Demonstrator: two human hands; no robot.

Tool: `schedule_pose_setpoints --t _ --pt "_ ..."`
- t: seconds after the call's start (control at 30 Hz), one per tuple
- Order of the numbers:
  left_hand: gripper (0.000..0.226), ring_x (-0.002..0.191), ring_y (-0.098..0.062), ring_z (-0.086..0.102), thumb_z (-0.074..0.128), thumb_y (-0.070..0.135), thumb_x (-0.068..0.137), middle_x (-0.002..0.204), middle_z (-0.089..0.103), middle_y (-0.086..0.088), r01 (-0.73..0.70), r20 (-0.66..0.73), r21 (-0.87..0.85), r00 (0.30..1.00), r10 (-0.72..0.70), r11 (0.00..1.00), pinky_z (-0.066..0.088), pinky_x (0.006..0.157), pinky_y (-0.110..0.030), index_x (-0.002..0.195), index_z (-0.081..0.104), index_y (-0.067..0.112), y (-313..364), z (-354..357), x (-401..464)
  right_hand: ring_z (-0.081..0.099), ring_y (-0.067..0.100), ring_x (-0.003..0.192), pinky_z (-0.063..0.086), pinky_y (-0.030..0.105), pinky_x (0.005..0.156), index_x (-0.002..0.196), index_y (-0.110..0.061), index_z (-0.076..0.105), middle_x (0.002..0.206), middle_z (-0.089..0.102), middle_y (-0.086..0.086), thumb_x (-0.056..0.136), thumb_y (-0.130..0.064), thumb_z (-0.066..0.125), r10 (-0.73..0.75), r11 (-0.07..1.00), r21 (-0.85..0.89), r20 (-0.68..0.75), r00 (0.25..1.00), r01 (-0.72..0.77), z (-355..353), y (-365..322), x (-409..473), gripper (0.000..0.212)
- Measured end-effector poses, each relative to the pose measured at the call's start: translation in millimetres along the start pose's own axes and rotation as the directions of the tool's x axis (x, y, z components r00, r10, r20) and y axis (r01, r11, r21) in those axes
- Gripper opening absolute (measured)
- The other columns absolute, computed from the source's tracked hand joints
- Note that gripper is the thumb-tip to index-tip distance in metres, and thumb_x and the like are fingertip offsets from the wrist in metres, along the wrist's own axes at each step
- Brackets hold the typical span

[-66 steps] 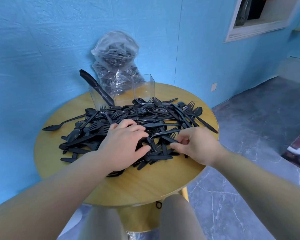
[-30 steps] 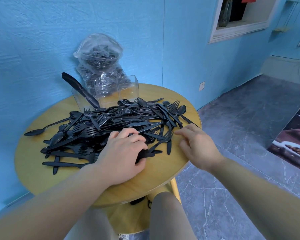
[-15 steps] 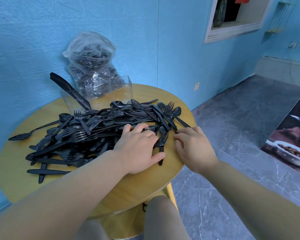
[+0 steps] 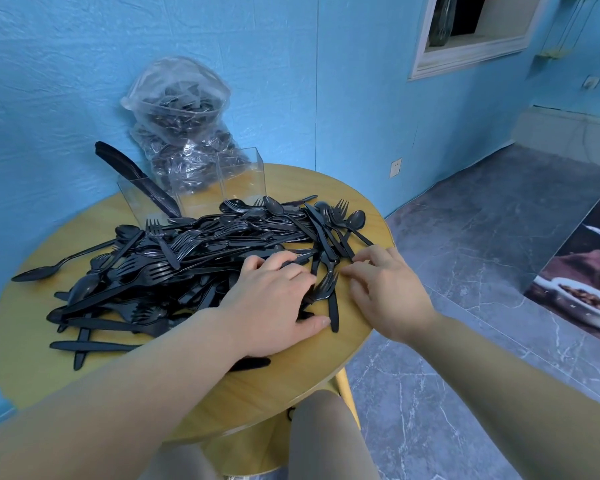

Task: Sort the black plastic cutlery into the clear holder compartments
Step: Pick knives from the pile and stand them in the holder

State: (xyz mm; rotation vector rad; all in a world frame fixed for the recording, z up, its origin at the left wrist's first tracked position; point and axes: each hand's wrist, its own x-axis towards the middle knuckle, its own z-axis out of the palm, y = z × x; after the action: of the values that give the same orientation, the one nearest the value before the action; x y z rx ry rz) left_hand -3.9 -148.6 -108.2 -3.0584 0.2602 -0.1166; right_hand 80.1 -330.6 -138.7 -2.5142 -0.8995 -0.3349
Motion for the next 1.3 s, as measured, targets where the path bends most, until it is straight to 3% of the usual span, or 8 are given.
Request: schedule_pose_setpoints --t 0.13,0.27,0.5,0.67,0.87,1.0,1.17,1.3 --pt "0.074 0.138 -0.01 0.022 0.019 0.076 0.074 0.13 0.052 0.02 -0.042 -0.001 -0.014 0.999 0.042 0.999 0.019 0.102 -0.04 0.123 0.054 0.033 -1 -1 0 0.051 0.029 0.096 0.044 0.034 0.078 0.107 -0.015 0.072 0.103 0.057 0.007 0.086 -0.025 0.043 0.001 1.0 -0.012 0.024 1.0 0.0 -2 1 2 0.037" --pt "0.05 0.138 -0.009 0.024 0.043 0.068 0.081 0.12 0.058 0.018 -0.046 -0.021 -0.064 0.999 0.045 0.997 0.022 0.104 -0.041 0.112 0.058 0.031 -3 -3 -1 0.048 0.029 0.101 0.043 0.035 0.084 0.116 -0.015 0.068 0.107 0.054 0.008 0.09 -0.023 0.045 0.006 1.0 -0.025 0.039 0.999 -0.005 -1 0 3 0.035" --pt "0.064 0.139 -0.01 0.022 0.028 0.067 0.079 0.132 0.051 0.022 -0.043 -0.016 -0.067 0.999 0.042 0.997 0.021 0.104 -0.043 0.123 0.058 0.033 2 -3 -3 0.039 0.026 0.116 0.037 0.04 0.098 0.128 -0.02 0.059 0.128 0.049 0.002 0.098 -0.03 0.041 0.043 0.998 -0.049 0.126 0.991 -0.037 -2 -1 8 0.036" --pt "0.078 0.14 -0.011 0.019 0.015 0.072 0.072 0.139 0.045 0.021 -0.021 -0.014 -0.057 1.0 0.02 0.998 0.02 0.103 -0.042 0.131 0.05 0.034 -1 1 -8 0.036 0.023 0.124 0.032 0.041 0.106 0.131 -0.026 0.054 0.133 0.046 -0.004 0.092 -0.051 0.048 0.03 0.999 -0.046 0.173 0.984 -0.023 -3 -12 8 0.046" --pt "0.068 0.14 -0.01 0.02 0.022 0.073 0.075 0.132 0.05 0.02 -0.007 -0.012 -0.06 1.0 0.006 0.998 0.018 0.103 -0.04 0.121 0.054 0.034 -2 1 -11 0.045 0.019 0.119 0.036 0.023 0.088 0.132 -0.02 0.053 0.133 0.047 -0.002 0.095 -0.03 0.05 0.076 0.997 0.006 0.124 0.989 -0.078 -6 -6 17 0.038" --pt "0.047 0.14 -0.009 0.019 0.04 0.067 0.083 0.124 0.054 0.02 0.0 -0.018 -0.085 1.0 -0.002 0.996 0.018 0.105 -0.04 0.113 0.055 0.033 -2 -1 -13 0.052 0.02 0.112 0.044 0.026 0.085 0.126 -0.017 0.059 0.128 0.052 0.0 0.096 -0.023 0.051 0.065 0.997 0.039 0.087 0.994 -0.069 -4 -4 23 0.031" --pt "0.067 0.139 -0.011 0.022 0.023 0.069 0.075 0.133 0.049 0.019 -0.012 -0.064 -0.081 0.998 0.007 0.997 0.023 0.104 -0.042 0.123 0.054 0.034 -2 1 -17 0.054 0.017 0.108 0.045 0.027 0.082 0.12 -0.016 0.061 0.124 0.053 -0.001 0.094 -0.032 0.054 0.045 0.997 0.066 0.067 0.997 -0.049 -5 -3 16 0.031" --pt "0.067 0.139 -0.01 0.022 0.022 0.068 0.077 0.133 0.05 0.021 -0.015 -0.047 -0.085 0.999 0.011 0.996 0.022 0.105 -0.042 0.125 0.054 0.034 1 1 -16 0.05 0.017 0.11 0.041 0.026 0.085 0.121 -0.018 0.06 0.119 0.058 -0.001 0.093 -0.033 0.055 0.008 0.999 0.03 0.13 0.991 -0.012 -6 -1 10 0.033"
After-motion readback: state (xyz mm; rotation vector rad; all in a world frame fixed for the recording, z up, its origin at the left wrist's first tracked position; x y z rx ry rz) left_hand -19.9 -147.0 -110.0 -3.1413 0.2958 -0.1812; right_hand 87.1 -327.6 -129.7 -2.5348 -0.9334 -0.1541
